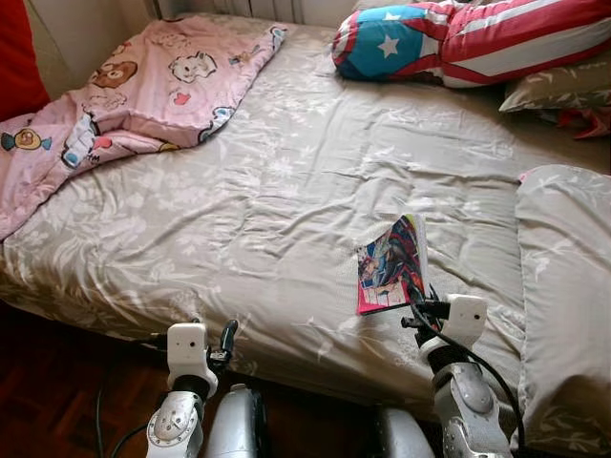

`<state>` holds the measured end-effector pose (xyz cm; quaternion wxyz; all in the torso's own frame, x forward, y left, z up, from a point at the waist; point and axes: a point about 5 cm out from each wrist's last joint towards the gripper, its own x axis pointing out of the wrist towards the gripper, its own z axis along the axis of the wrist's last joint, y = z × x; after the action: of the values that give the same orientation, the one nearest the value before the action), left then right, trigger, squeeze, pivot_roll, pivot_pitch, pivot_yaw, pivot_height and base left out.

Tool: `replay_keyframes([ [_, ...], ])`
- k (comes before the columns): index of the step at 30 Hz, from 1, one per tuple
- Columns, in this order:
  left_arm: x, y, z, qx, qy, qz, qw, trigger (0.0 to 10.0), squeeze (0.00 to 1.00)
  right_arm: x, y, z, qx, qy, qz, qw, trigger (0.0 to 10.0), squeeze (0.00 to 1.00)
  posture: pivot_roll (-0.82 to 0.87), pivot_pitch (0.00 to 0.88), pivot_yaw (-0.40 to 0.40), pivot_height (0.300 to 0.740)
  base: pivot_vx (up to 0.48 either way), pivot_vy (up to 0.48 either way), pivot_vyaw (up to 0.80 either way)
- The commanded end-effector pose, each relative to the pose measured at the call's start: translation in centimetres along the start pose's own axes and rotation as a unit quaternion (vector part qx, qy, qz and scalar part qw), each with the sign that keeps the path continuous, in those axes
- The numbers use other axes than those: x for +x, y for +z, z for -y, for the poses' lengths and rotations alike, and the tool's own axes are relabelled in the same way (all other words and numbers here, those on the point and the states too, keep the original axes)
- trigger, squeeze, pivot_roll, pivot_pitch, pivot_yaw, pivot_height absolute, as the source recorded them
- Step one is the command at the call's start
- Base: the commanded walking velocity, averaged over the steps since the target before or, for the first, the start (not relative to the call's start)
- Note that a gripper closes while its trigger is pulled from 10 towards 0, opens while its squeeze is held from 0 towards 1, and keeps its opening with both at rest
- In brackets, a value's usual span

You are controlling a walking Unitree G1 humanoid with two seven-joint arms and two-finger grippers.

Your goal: Clean up the room

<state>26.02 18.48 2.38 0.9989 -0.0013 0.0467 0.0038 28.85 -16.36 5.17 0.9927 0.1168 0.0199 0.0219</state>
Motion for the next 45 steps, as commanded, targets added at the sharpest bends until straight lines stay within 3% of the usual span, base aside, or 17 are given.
replay_keyframes([
  [1, -0.5, -0.4, -0.3, -0.002, 0.003, -0.008, 1.000, 10.0, 0.00, 0.2, 0.4, 0.0, 0.005, -0.003, 0.014, 1.000, 10.0, 0.00, -0.03, 0.193, 0.018, 0.637, 0.251, 0.000, 0.00],
  [20, -0.7, -0.6, -0.5, 0.002, 0.004, -0.013, 1.000, 10.0, 0.00, 0.7, 0.4, -0.1, 0.003, -0.008, 0.015, 1.000, 10.0, 0.00, -0.02, 0.197, 0.022, 0.637, 0.302, 0.000, 0.00],
  [28, -0.7, -0.6, -0.6, 0.005, 0.005, -0.017, 1.000, 10.0, 0.00, 0.7, -0.3, 0.4, 0.002, -0.011, -0.011, 1.000, 10.0, 0.00, -0.02, 0.201, 0.024, 0.637, 0.000, 0.000, 0.00],
  [32, -0.8, -0.6, -0.6, 0.006, 0.002, -0.018, 1.000, 10.0, 0.00, 0.7, -1.1, 0.9, 0.055, -0.018, -0.030, 0.998, 10.0, 0.00, -0.02, 0.205, 0.028, 0.637, 0.000, 0.000, 0.00],
  [35, -0.9, -0.6, -0.6, 0.010, -0.001, -0.017, 1.000, 10.0, 0.00, 1.0, -1.4, 1.1, 0.123, -0.008, -0.048, 0.991, 10.0, 0.00, -0.01, 0.212, 0.034, 0.637, 0.000, 0.000, 0.00],
  [37, -1.0, -0.5, -0.7, 0.011, -0.002, -0.017, 1.000, 10.0, 0.00, 1.1, -1.6, 1.1, 0.136, 0.003, -0.056, 0.989, 10.0, 0.00, -0.01, 0.215, 0.037, 0.637, 0.000, 0.000, 0.00],
  [39, -1.1, -0.5, -0.7, 0.014, -0.004, -0.017, 1.000, 10.0, 0.00, 1.1, -2.0, 2.2, 0.160, -0.008, -0.070, 0.985, 10.0, 0.00, 0.00, 0.224, 0.044, 0.637, 0.000, 0.000, 0.00],
  [42, -1.5, -0.6, -0.9, 0.019, -0.006, -0.018, 1.000, 10.0, 0.00, 1.5, -1.7, 3.3, 0.251, -0.023, -0.057, 0.966, 10.0, 0.00, 0.02, 0.234, 0.051, 0.637, 0.000, 0.000, 0.00],
  [45, -1.8, -0.6, -1.1, 0.024, -0.007, -0.019, 1.000, 10.0, 0.00, 1.9, -1.2, 3.1, 0.259, 0.005, -0.054, 0.964, 10.0, 0.00, 0.03, 0.242, 0.060, 0.637, 0.000, 0.000, 0.00],
])
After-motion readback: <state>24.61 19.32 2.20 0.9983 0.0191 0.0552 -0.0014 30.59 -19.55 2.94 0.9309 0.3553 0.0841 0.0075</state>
